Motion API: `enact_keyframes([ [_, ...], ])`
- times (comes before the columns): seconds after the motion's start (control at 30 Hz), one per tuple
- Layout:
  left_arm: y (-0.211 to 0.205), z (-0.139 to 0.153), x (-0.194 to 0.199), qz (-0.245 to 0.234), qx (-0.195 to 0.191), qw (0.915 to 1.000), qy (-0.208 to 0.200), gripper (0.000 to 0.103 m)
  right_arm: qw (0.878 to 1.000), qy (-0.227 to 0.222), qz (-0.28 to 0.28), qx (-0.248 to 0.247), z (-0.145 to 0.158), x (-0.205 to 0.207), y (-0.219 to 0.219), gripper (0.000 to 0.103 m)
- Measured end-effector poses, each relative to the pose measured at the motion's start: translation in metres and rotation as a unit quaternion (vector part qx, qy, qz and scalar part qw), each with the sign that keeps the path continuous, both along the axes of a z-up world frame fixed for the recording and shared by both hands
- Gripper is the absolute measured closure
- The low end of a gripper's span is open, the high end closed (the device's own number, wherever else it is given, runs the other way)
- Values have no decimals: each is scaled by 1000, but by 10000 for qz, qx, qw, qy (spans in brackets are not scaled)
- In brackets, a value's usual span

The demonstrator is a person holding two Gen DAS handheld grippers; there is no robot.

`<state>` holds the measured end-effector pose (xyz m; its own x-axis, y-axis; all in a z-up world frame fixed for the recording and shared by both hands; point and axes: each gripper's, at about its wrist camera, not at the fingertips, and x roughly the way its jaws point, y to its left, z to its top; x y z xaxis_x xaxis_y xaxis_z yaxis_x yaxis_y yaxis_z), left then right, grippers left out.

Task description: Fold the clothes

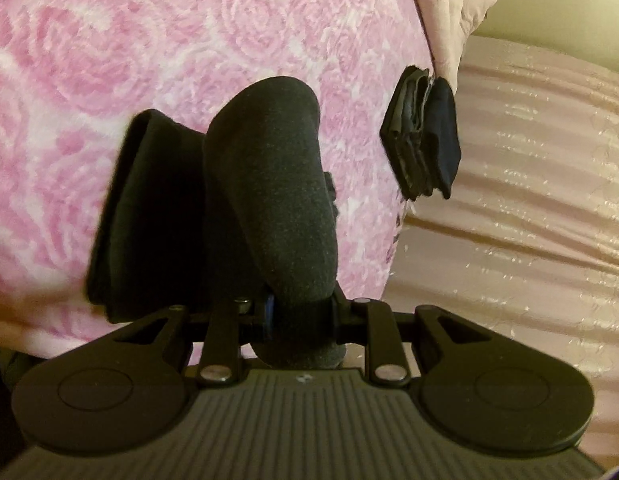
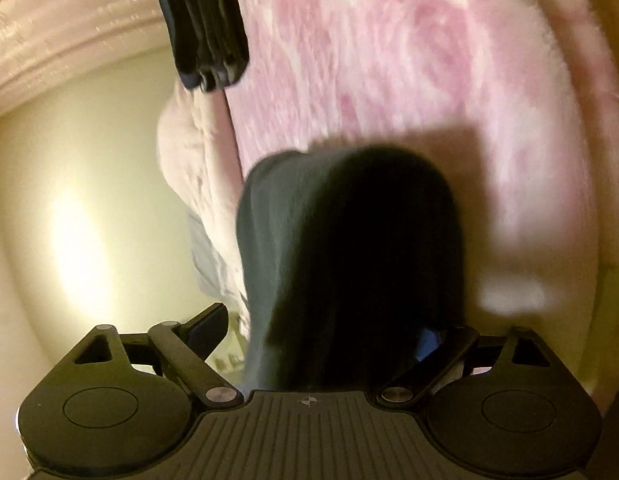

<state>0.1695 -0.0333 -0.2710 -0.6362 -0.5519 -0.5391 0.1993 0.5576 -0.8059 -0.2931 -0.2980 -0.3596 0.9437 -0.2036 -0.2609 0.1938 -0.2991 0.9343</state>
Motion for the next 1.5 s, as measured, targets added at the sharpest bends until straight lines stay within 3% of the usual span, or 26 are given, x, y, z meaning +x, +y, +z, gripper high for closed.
enact_keyframes([
  [0.1, 4, -4, 6, -252, 22, 9994, -252, 83, 9974, 315, 196, -617, 24, -9, -26, 86],
  [0.13, 3, -4, 5, -475, -34, 9977, -488, 83, 9937, 451, 241, -993, 39, -11, -34, 92],
  [0.2, 0, -6, -3, -1035, -232, 9895, -986, 82, 9822, 749, 420, -1672, 65, -15, -47, 92],
  [0.27, -3, -15, -18, -1521, -494, 9795, -1228, 82, 9699, 1151, 699, -2029, 71, -14, -48, 92],
  [0.37, -3, -48, -36, -1907, -459, 9665, -1655, 81, 9675, 1651, 952, -1663, 39, -15, -46, 91],
  [0.4, -1, -59, -39, -1977, -416, 9627, -1800, 81, 9673, 1703, 983, -1600, 31, -19, -43, 81],
  [0.47, 5, -71, -42, -1960, -442, 9606, -1921, 79, 9667, 1757, 1010, -1565, 32, -24, -42, 75],
  [0.5, 9, -70, -41, -1913, -521, 9610, -1928, 79, 9658, 1800, 1024, -1561, 36, -25, -44, 64],
  [0.53, 12, -67, -41, -1894, -597, 9601, -1969, 78, 9640, 1877, 1061, -1553, 43, -27, -46, 60],
  [0.6, 15, -60, -41, -1878, -722, 9577, -2056, 78, 9581, 2039, 1197, -1620, 60, -29, -49, 36],
  [0.63, 15, -56, -41, -1888, -765, 9567, -2077, 78, 9525, 2098, 1310, -1777, 70, -23, -51, 36],
  [0.83, 9, -37, -43, -2091, -677, 9487, -2272, 75, 9104, 2436, 1975, -2699, 132, 12, -67, 36],
  [0.97, 10, -4, -35, -2043, -781, 9347, -2803, 75, 8757, 2611, 2431, -3253, 167, 39, -81, 36],
  [1.07, 4, 16, -32, -1845, -805, 9251, -3220, 75, 8533, 2586, 2912, -3467, 160, 76, -104, 36],
  [1.17, -17, 25, -39, -1781, -937, 9122, -3570, 75, 8358, 2512, 3422, -3483, 135, 121, -138, 36],
  [1.27, -45, 14, -60, -2005, -926, 8980, -3806, 73, 8140, 2486, 4099, -3281, 110, 155, -167, 36],
  [1.37, -63, -13, -79, -2267, -574, 8814, -4104, 73, 7911, 2395, 4742, -3031, 94, 182, -193, 36],
  [1.43, -62, -27, -77, -2195, -341, 8807, -4185, 72, 7876, 2394, 4947, -2786, 86, 197, -209, 38],
  [1.47, -61, -32, -75, -2084, -252, 8840, -4177, 74, 7856, 2392, 5048, -2662, 82, 205, -217, 59],
  [1.5, -60, -33, -73, -1962, -161, 8883, -4148, 74, 7833, 2390, 5147, -2538, 78, 212, -225, 72],
])
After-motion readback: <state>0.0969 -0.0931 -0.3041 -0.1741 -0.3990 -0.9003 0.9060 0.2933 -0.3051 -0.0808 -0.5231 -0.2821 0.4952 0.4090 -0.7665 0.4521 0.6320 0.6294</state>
